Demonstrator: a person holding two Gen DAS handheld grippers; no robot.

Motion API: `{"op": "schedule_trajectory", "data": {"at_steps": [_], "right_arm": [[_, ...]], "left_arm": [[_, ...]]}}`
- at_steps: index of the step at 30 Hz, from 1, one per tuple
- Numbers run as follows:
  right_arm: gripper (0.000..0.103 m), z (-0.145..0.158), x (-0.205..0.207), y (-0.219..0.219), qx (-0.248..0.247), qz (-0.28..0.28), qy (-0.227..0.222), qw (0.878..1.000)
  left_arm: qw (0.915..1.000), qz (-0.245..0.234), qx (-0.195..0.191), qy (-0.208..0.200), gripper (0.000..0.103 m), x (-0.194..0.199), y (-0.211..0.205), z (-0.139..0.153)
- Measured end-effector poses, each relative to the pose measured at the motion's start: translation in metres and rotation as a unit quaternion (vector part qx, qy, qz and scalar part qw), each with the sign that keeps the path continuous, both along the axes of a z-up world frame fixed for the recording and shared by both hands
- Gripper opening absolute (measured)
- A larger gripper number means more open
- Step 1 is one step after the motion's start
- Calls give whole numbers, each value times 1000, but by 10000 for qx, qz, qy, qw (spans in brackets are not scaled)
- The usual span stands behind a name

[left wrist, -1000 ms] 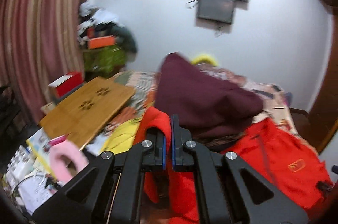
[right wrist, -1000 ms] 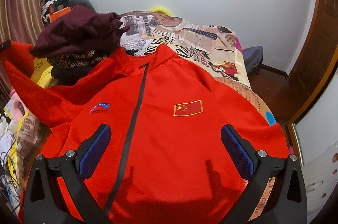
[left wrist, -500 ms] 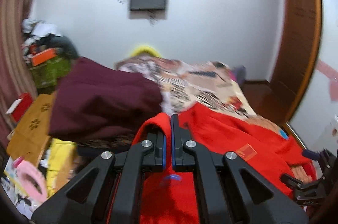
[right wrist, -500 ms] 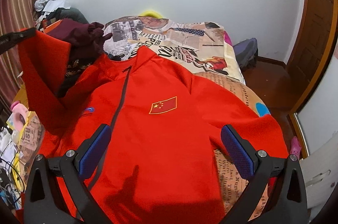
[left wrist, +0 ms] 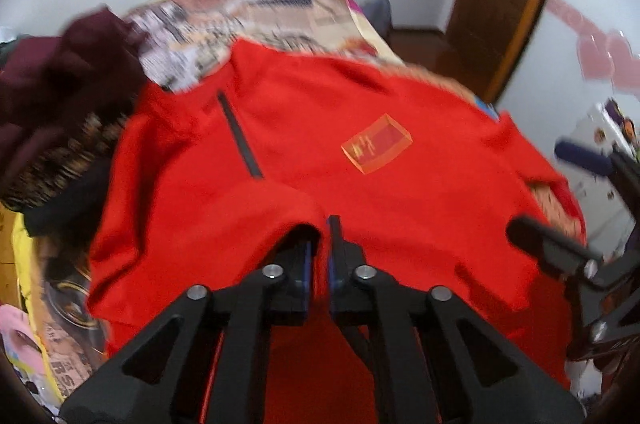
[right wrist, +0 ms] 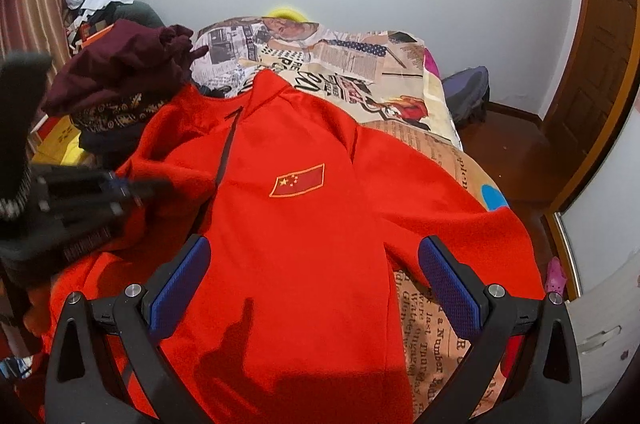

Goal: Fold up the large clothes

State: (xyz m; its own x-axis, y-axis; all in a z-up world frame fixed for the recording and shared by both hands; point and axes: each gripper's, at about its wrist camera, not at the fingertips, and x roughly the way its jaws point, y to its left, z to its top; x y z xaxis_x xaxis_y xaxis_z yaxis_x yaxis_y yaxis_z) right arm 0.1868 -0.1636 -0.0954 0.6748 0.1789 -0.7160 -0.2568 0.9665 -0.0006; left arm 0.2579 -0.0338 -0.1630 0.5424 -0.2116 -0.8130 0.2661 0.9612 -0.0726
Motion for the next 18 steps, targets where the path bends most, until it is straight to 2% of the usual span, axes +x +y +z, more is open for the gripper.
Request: {"op": "schedule_trajectory", "data": {"at_steps": [1, 3, 4, 8, 12, 18], "right_arm": [[103, -1, 0, -1, -7, 3, 10, 10000], [103, -1, 0, -1, -25, 8, 24, 10000], [103, -1, 0, -1, -30, 12, 30, 10000], [103, 2, 1, 0, -105, 47, 4, 9999], [103, 6, 2, 7, -137, 131, -23, 9998], [103, 16, 4, 34, -86, 588, -82, 9982]], "left_arm": [[9999, -78, -8, 102, 14, -1, -2, -5], [9996, -176, 18, 238, 30, -5, -7, -14], [9994, -210, 39, 265, 34, -8, -7, -16], [9996, -232, 80, 172, 55, -22, 1, -9], [10000, -72, 12, 29, 68, -32, 25, 6], [9971, 511, 258, -504, 74, -49, 82, 45]]}}
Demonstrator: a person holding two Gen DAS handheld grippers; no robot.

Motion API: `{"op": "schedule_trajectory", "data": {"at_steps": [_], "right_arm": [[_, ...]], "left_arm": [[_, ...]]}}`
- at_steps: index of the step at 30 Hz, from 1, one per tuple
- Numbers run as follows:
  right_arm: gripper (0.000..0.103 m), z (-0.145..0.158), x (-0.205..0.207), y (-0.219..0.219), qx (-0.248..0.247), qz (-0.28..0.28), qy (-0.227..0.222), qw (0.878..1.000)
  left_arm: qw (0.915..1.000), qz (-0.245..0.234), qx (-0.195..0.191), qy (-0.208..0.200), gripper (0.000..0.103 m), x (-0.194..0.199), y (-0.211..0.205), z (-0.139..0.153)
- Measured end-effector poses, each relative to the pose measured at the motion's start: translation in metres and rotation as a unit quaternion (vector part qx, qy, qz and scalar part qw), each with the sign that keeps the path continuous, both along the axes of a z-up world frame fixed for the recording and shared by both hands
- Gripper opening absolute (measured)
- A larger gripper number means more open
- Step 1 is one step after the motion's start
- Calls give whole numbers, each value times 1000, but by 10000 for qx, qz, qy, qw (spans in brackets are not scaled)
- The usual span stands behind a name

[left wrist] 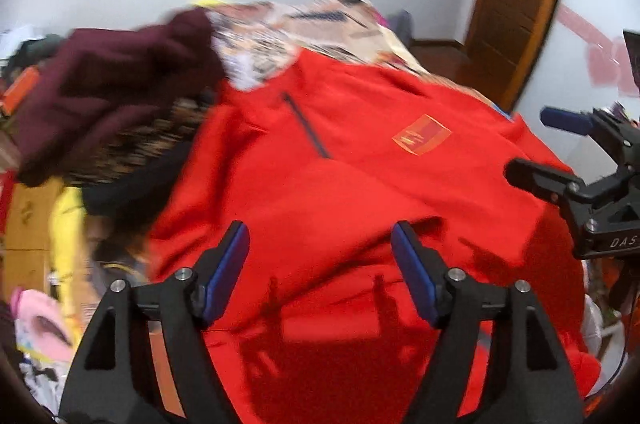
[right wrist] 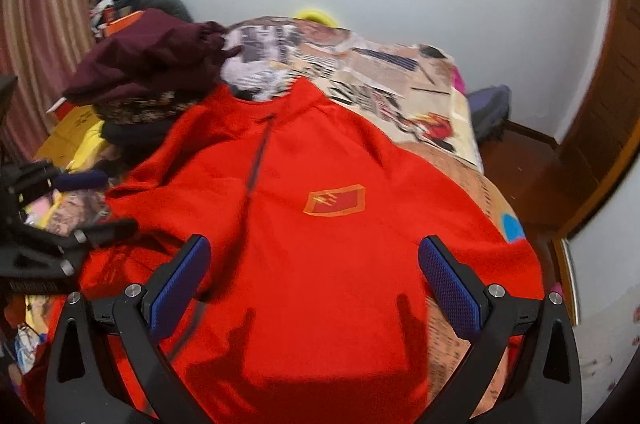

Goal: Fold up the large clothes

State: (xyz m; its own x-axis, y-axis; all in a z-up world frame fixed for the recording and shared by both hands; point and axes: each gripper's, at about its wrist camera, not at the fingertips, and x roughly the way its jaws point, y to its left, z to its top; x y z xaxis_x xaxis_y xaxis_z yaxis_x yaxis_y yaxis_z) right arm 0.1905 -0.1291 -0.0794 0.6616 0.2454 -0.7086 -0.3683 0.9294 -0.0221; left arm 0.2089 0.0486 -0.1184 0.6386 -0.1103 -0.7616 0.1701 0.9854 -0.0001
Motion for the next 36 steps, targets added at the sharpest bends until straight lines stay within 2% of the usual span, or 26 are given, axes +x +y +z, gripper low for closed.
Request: {"op": "schedule_trajectory", "data": {"at_steps": [4, 9, 13, 20, 22, 27, 31, 36], "right_arm": [[103, 6, 3, 27, -14, 377, -33, 9993], [103, 3, 10, 70, -128, 910, 53, 9958], [103, -8, 9, 107, -228, 1413, 238, 9894], [100, -42, 6, 163, -557, 2137, 741, 9725], [96, -54, 8, 175, -682, 2275, 930, 9669], [77, -87, 11, 201, -1149, 2520, 1304, 9520], [72, -100, 11, 211, -1380, 2632, 1457, 9436], [53, -108, 13, 219, -1480, 2746, 1524, 9378]], "left_arm": [[9976, 554, 195, -370, 89, -11, 48, 20], [9908, 1155, 549, -454, 89, -22, 100, 24], [9862, 1523, 573, -313, 89, -32, 136, 12], [9814, 1891, 318, 127, 89, -47, 170, -30], [9804, 1940, 225, 241, 89, -53, 174, -41], [9782, 2010, 53, 529, 89, -60, 179, -69], [9767, 2021, -84, 713, 89, -60, 181, -88], [9732, 2001, -371, 1073, 89, -54, 179, -117]]}}
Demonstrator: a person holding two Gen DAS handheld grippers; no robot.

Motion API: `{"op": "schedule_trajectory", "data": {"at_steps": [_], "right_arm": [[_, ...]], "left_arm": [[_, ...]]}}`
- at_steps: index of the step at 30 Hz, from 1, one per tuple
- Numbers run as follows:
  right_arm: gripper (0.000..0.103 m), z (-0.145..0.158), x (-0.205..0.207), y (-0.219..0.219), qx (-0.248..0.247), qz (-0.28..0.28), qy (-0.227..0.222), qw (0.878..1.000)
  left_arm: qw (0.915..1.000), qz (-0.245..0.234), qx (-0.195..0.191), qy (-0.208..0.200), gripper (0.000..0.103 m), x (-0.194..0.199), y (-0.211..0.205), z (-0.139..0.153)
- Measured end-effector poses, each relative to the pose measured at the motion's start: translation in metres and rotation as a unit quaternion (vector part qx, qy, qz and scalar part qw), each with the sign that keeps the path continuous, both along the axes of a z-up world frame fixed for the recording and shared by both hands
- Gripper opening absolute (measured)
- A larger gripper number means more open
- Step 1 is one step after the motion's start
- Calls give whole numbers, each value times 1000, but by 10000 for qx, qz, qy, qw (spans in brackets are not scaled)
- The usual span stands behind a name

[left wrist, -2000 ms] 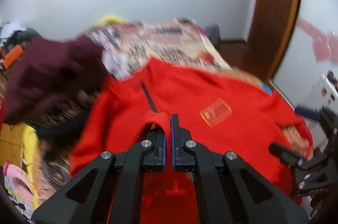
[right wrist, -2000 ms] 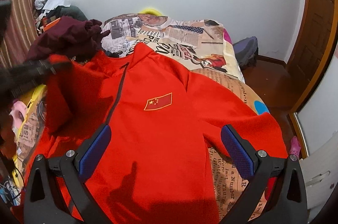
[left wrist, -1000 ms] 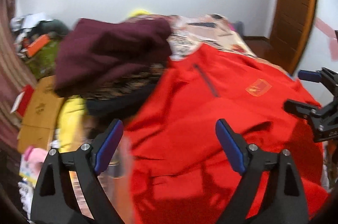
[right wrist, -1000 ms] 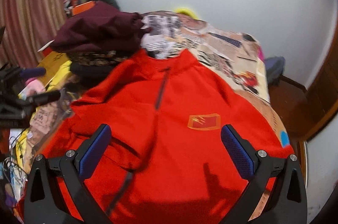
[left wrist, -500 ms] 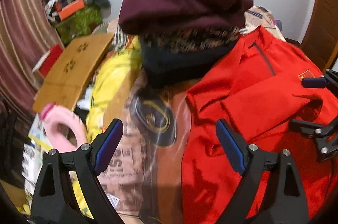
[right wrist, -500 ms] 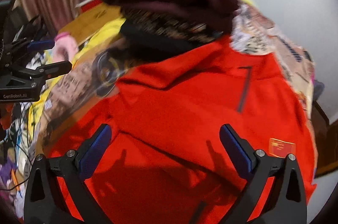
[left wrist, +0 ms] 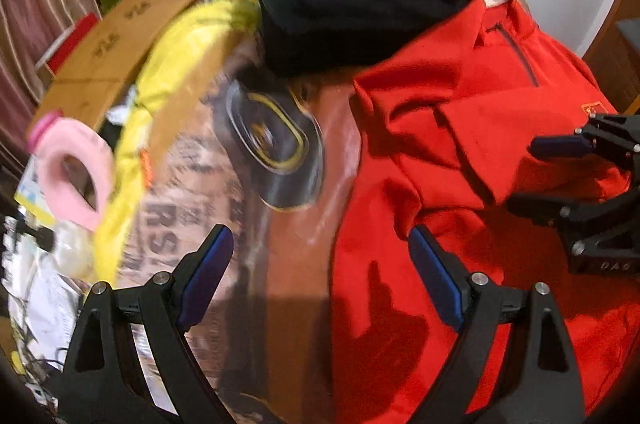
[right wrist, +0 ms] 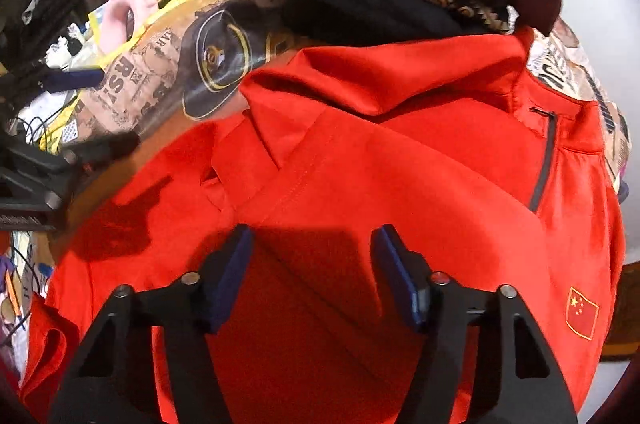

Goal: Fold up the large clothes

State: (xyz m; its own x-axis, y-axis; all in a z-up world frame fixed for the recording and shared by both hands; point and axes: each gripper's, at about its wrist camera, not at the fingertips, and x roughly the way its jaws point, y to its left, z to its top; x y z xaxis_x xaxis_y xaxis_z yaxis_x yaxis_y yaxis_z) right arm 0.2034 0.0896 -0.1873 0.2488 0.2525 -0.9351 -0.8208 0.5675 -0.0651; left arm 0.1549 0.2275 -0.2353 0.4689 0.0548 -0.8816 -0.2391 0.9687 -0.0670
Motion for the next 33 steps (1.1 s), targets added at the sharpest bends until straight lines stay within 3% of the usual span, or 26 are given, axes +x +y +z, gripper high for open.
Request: {"op": "schedule_trajectory", "data": {"at_steps": [4, 6, 12, 20, 27, 33], "right_arm": [[29, -3, 3, 1, 68, 27, 166, 9998], [9, -7, 1, 4, -19, 79, 136, 9999], [5, 2, 1, -2, 178, -92, -167, 9997], [5, 83, 30, -40, 1258, -865, -784, 9852], [5, 163, 51, -107, 1928, -1616, -1681, 9531], [5, 188, 67, -174, 2151, -2394, -2155, 9219]], "left_arm": [[9998, -46, -144, 131, 89, 7, -7, -15], [9995, -137, -252, 144, 89, 13, -12, -19], [9990, -328, -189, 227, 89, 27, -28, -27], [9985, -389, -39, 388, 89, 46, -37, -40], [9972, 60, 678, 297, 89, 53, -33, -39], [9942, 750, 767, 109, 89, 47, -6, -26]]}}
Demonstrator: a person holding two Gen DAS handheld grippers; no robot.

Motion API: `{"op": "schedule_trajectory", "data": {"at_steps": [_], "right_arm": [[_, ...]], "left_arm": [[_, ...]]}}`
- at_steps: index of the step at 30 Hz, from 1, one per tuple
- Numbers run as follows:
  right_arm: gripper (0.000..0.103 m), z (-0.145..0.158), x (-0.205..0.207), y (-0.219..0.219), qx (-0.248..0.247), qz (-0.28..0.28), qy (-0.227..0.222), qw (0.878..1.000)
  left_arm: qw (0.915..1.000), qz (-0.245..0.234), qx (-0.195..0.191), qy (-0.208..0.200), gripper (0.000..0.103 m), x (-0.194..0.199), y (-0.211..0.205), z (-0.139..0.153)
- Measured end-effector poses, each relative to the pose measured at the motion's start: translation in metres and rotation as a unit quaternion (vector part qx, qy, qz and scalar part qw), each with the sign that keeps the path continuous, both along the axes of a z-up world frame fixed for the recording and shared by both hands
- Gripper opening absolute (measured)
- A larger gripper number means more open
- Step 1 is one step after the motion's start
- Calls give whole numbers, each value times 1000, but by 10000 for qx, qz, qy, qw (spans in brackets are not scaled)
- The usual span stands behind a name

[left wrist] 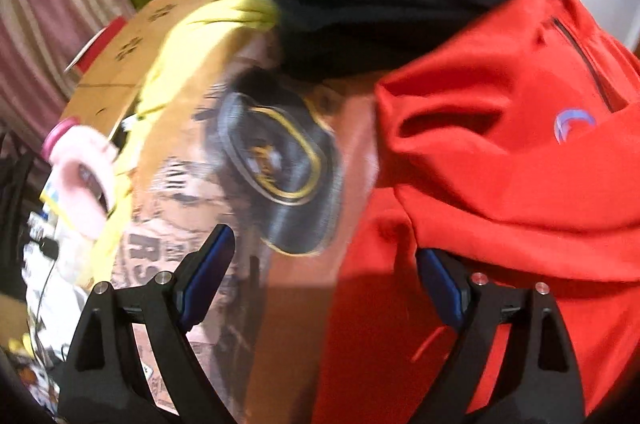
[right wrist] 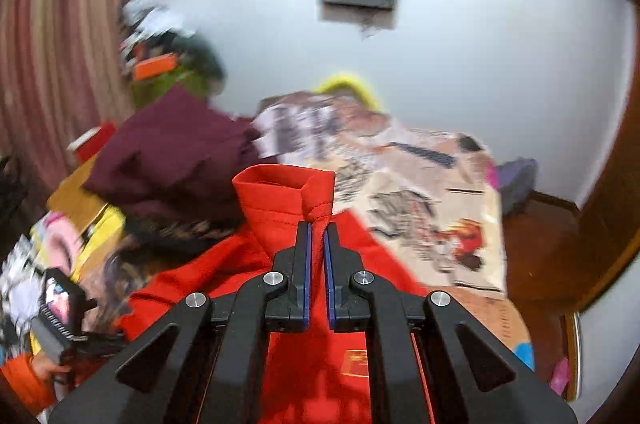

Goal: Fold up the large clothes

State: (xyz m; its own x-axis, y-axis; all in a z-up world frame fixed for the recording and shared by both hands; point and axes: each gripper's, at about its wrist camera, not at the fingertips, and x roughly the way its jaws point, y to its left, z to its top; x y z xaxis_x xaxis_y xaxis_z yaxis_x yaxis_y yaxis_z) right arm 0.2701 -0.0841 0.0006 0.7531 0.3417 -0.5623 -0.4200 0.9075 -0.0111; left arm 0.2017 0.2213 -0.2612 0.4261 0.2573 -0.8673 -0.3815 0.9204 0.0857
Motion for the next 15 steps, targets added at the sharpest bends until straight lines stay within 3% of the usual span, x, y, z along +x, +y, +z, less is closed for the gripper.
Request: {"op": "schedule_trajectory", "data": {"at_steps": [5, 15], "right_arm": [[5, -7, 4, -46, 250, -523, 108, 9983], [5, -71, -20, -108, 436, -926, 1007, 9896]], "left_arm": [[9992, 357, -183, -89, 89, -14, 12, -1], [9981, 531, -275, 124, 89, -22, 14, -16]]}}
